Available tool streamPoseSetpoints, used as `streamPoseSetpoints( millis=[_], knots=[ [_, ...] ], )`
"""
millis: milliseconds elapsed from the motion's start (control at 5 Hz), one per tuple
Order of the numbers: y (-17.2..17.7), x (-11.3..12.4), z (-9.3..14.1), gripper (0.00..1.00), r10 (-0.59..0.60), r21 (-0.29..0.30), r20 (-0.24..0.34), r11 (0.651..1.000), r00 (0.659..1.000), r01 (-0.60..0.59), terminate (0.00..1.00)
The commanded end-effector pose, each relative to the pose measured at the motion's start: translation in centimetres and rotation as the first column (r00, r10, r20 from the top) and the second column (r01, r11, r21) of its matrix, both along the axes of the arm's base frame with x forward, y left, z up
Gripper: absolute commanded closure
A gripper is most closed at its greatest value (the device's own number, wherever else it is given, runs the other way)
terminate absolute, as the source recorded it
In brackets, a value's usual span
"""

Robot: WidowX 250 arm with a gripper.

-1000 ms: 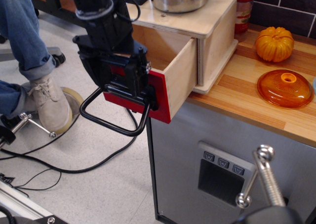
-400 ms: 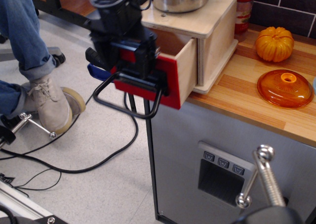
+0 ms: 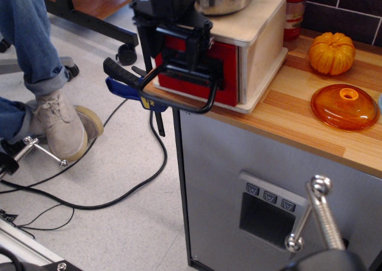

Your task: Close drawer of box

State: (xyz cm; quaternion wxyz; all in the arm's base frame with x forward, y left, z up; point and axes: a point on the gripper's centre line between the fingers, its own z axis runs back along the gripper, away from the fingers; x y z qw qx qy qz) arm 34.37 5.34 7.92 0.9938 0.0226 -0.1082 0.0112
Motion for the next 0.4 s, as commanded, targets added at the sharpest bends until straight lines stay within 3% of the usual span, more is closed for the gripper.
streamPoseSetpoints(
  millis=[0,200],
  knots=[
    [0.5,4.4,1.8,0.0,-0.006,0.03,-0.001,1.0,1.0,0.006,0.0],
    [0.8,2.8,3.2,0.0,-0.045,-0.023,0.025,0.999,0.999,0.046,1.0]
  ],
)
